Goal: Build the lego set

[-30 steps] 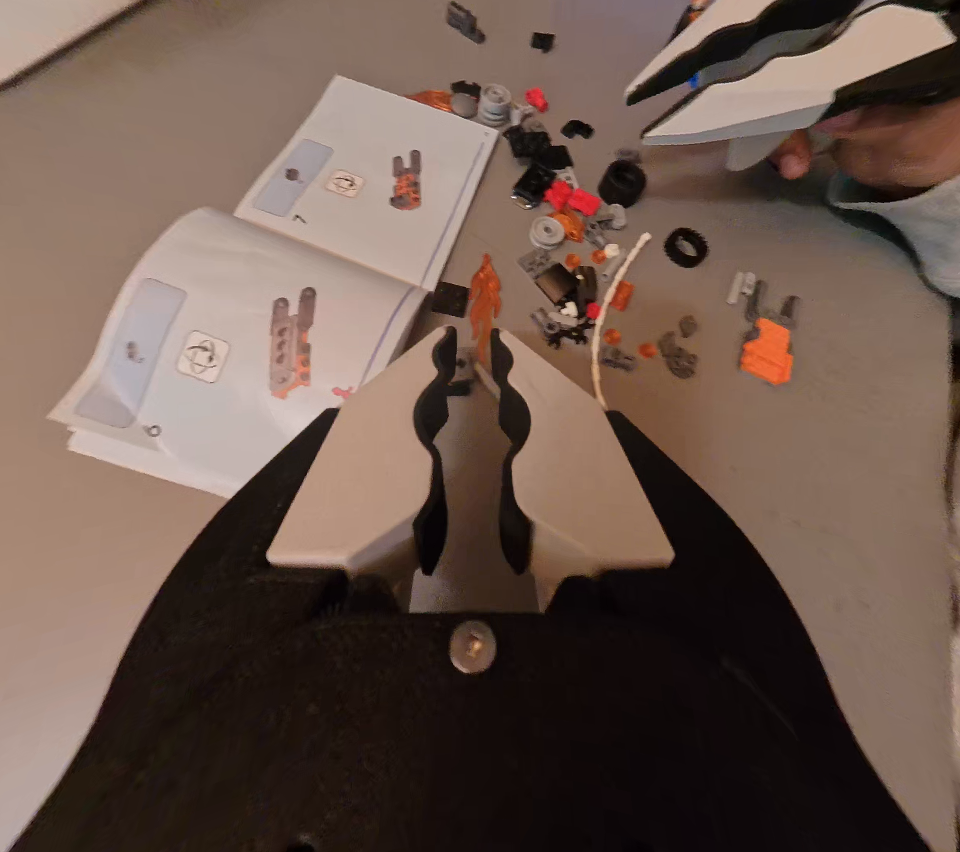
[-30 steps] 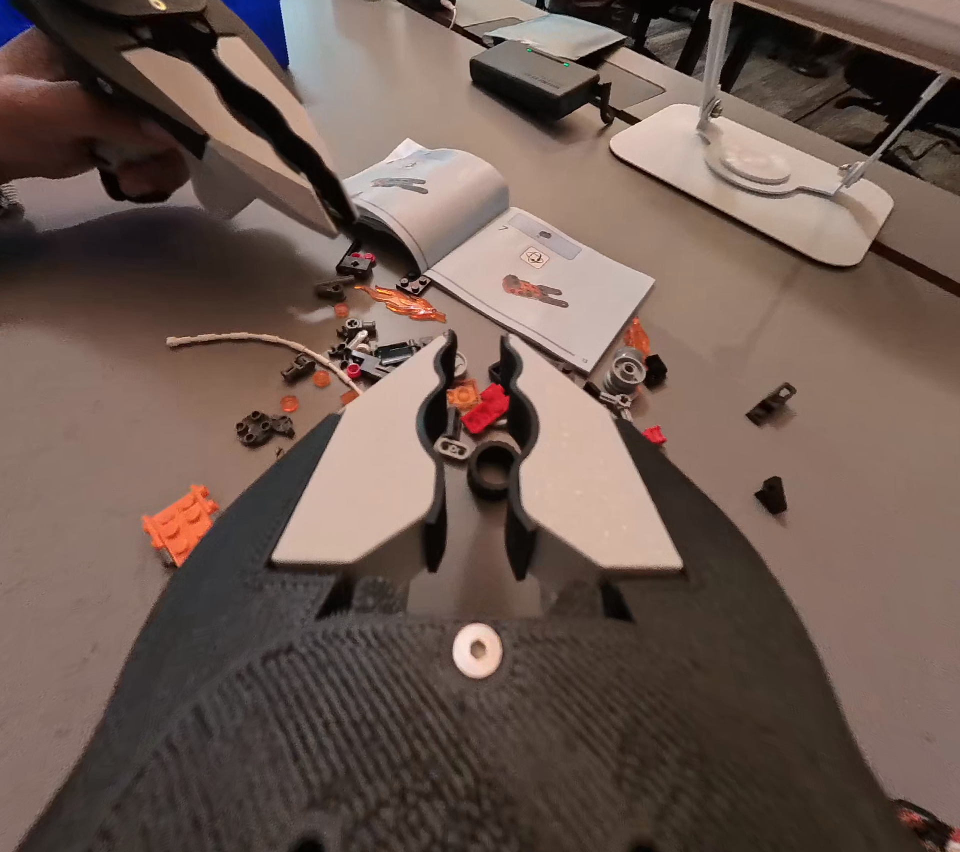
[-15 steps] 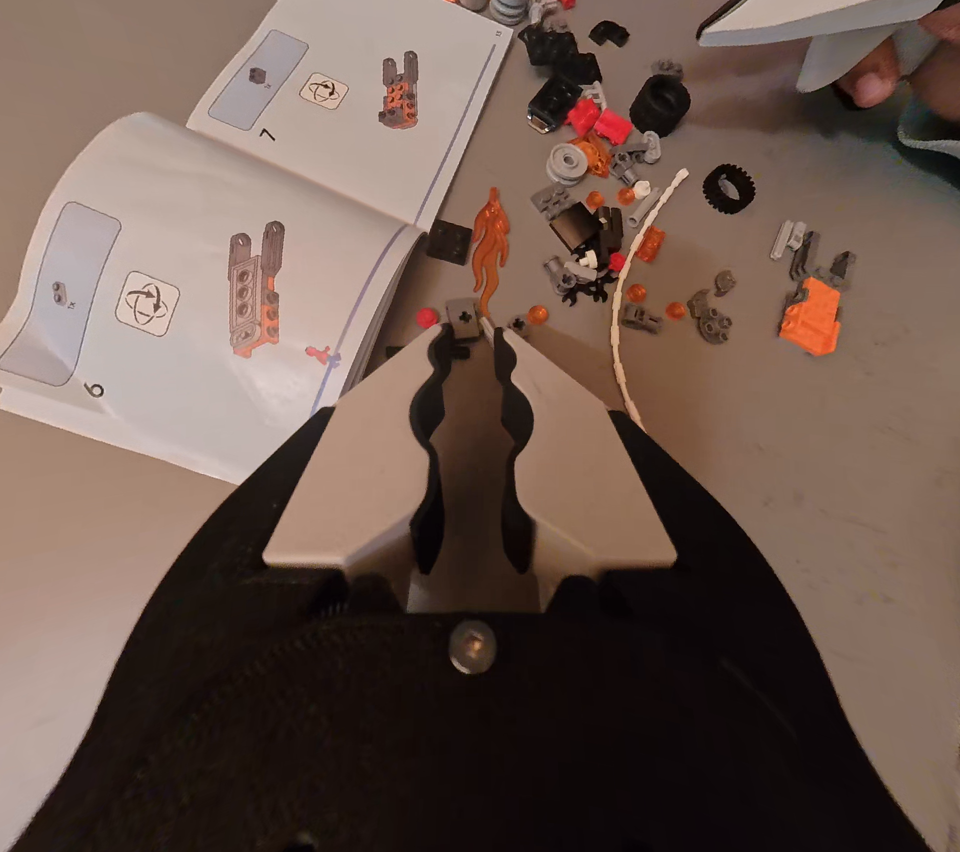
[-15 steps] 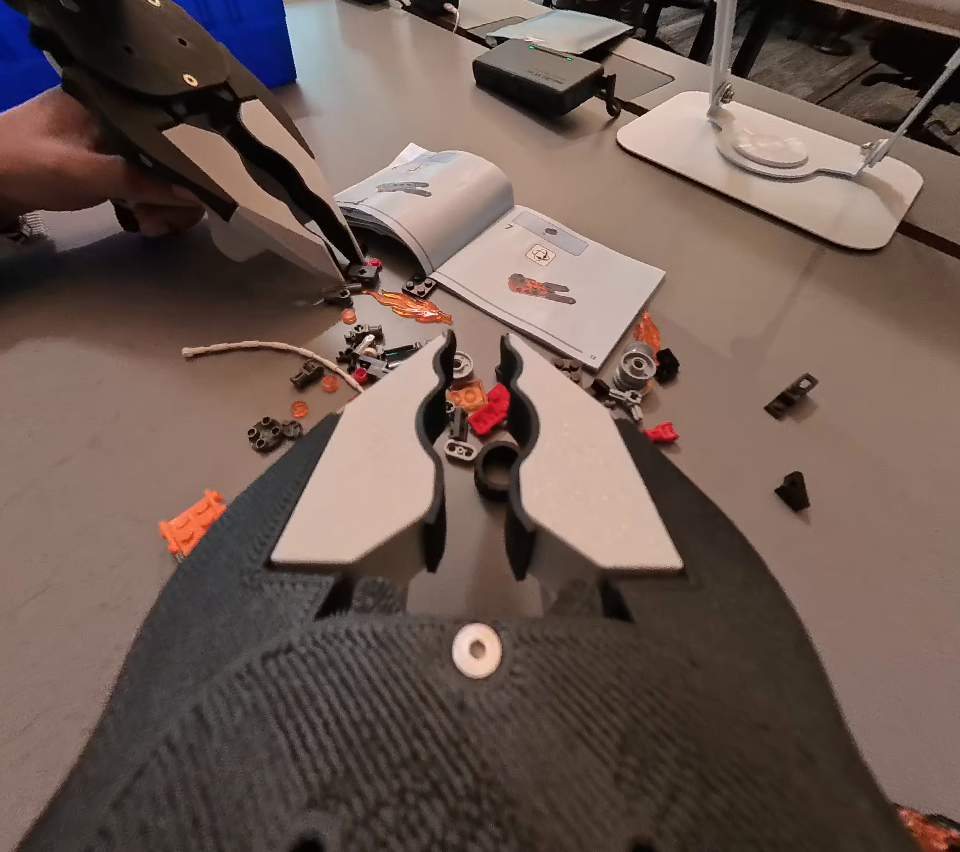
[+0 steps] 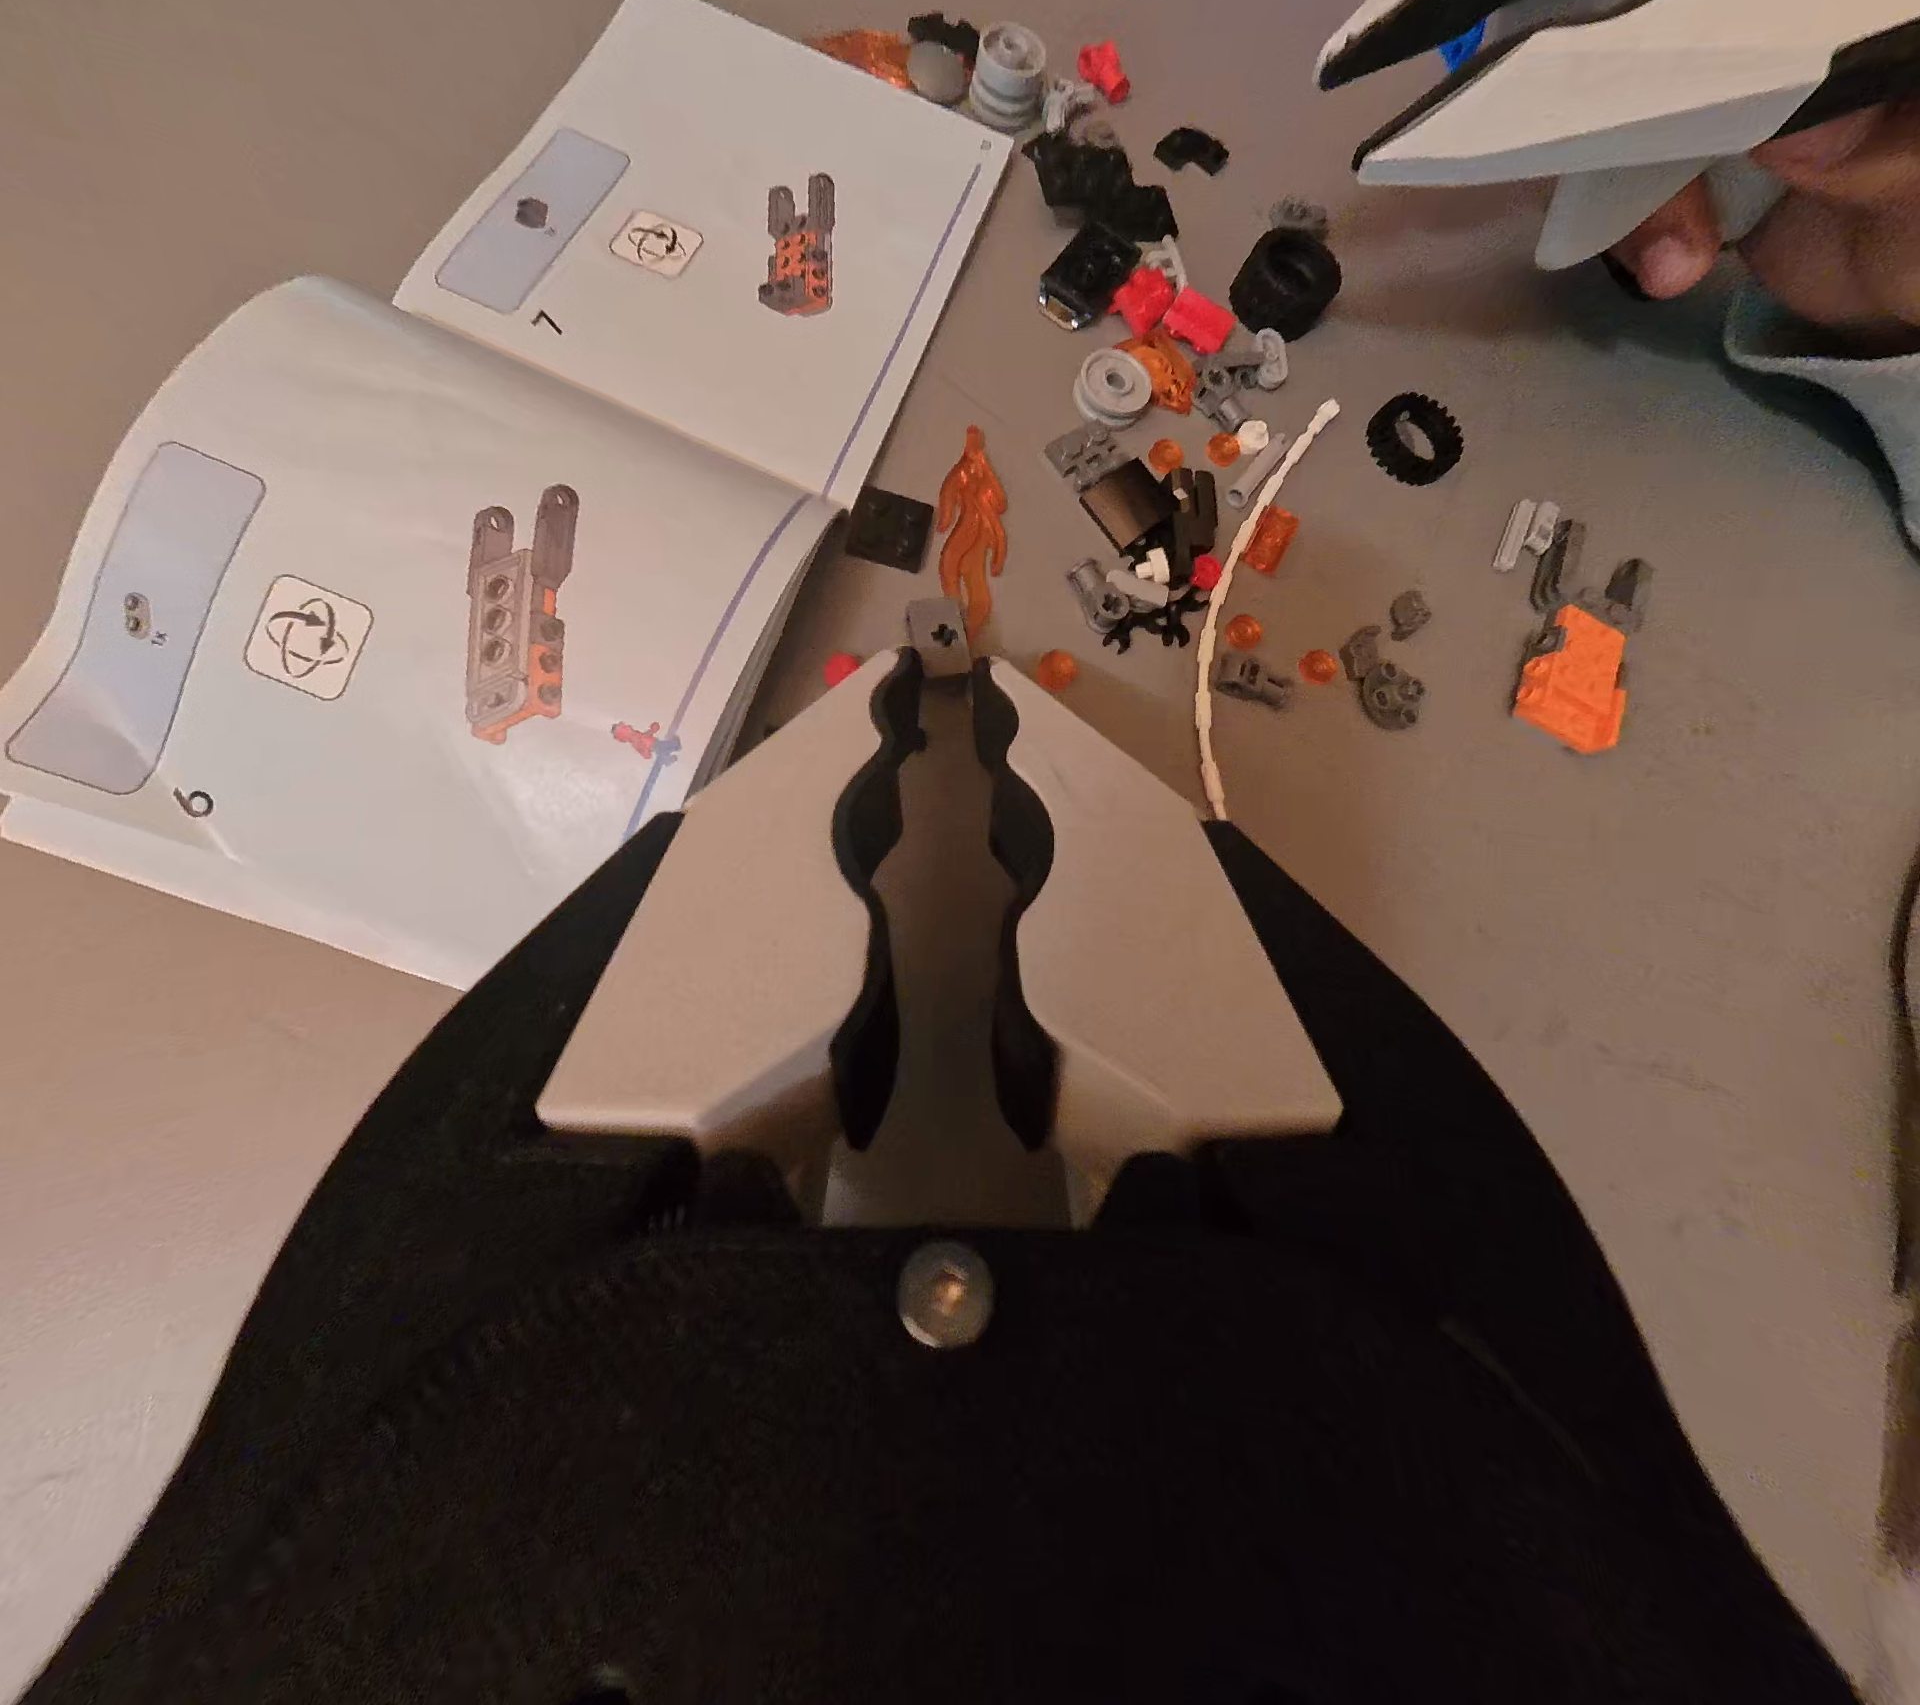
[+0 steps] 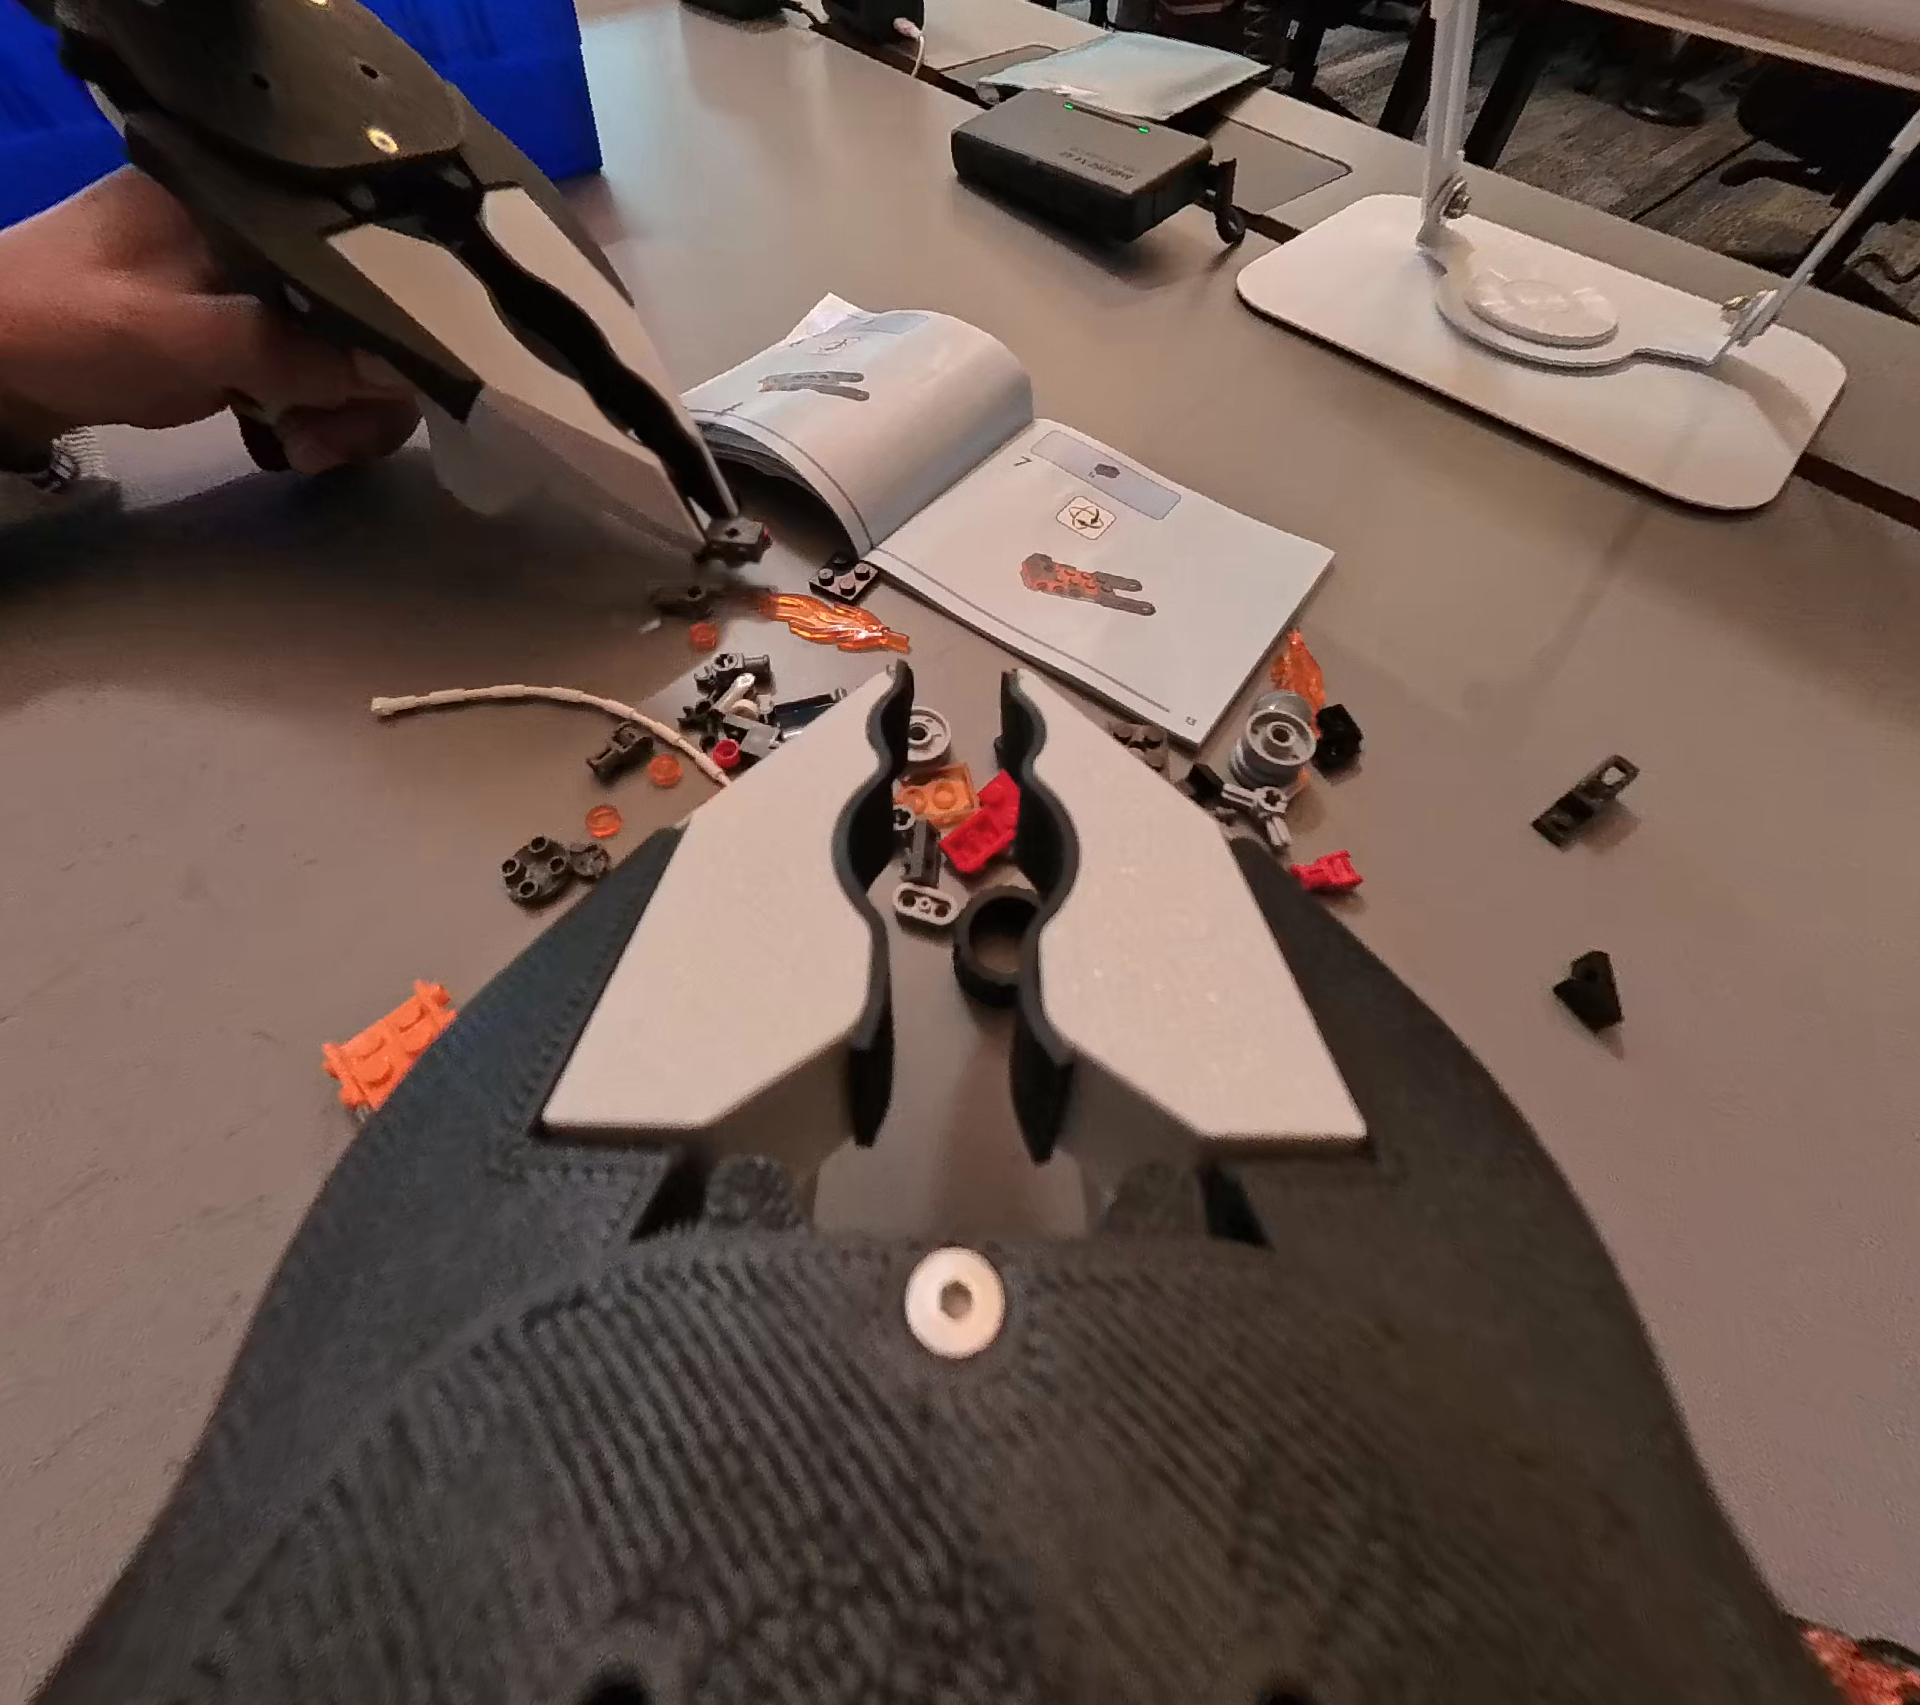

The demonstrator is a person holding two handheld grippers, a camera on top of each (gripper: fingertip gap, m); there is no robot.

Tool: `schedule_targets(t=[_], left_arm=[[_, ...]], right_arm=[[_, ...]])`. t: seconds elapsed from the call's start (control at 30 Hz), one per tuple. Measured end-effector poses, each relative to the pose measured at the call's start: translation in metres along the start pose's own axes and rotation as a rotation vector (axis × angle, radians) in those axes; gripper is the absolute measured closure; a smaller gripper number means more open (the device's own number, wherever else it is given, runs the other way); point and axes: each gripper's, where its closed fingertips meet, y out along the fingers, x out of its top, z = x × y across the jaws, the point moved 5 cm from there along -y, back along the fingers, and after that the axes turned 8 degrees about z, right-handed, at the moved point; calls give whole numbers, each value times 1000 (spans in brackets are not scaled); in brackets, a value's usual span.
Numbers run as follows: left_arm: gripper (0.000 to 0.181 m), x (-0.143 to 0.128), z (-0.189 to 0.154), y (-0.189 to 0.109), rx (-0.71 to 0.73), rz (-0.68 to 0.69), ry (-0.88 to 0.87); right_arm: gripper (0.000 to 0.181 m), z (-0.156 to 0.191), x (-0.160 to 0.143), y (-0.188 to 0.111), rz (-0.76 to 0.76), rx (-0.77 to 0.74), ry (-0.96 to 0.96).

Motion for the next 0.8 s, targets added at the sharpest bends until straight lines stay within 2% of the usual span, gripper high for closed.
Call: schedule_targets(t=[0.33, 0.47, 0.57, 0.67, 0.8], left_arm=[[173, 16, -7, -16, -77, -161, -30], [173, 25, -17, -19, -178, -237, -70], [174, 36, -29, -21, -295, -322, -132], [174, 47, -48, -22, -472, -392, -174], [174, 49, -58, -14, -485, -374, -176]], right_arm=[[165, 2, 1, 0, -7, 9, -4], [163, 9, 10, -4, -67, 31, -36], [162, 19, 21, -11, -146, 16, -99], [159, 32, 32, -19, -233, -14, -196], [161, 50, 37, -24, -280, -56, -362]])
